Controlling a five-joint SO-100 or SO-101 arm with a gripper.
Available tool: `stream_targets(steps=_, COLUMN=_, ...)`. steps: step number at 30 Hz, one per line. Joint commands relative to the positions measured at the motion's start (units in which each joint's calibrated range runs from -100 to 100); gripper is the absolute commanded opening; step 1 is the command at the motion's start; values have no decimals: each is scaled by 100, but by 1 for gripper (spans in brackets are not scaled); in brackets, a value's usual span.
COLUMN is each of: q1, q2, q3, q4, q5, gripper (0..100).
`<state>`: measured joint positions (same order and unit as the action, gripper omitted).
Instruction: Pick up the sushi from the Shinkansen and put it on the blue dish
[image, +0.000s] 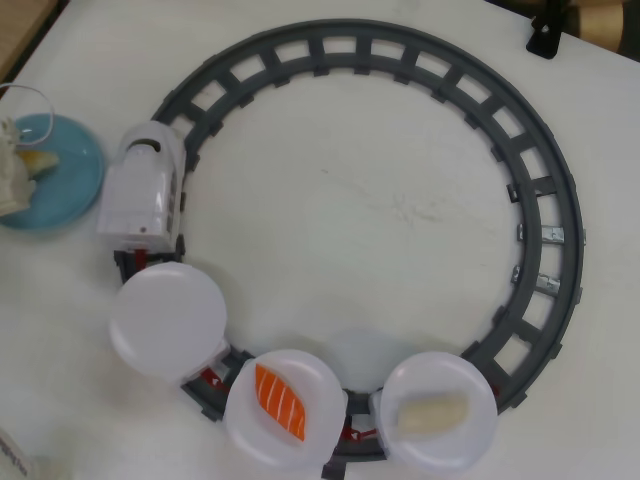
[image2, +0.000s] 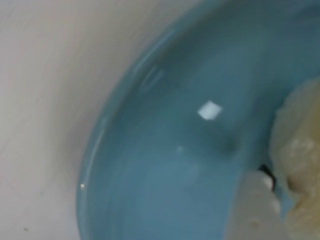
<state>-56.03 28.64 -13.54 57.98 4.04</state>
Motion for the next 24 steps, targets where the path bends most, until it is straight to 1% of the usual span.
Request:
stream_targets(steps=1, q1=-13, q2=-172, q3=-116, q4=151, q5=-27, gripper=23)
stream_targets(steps=6, q1=-13, q2=-189, q3=-422, q4=507, q5=-6, gripper=23)
stream_targets(steps=16, q1=-13, q2=-180, q3=-2487, q4=1994, q5=4, gripper=23)
stream_targets(steps=24, q1=48, q2=-180, q3=-3605, q4=3106, q5=-6, gripper=23)
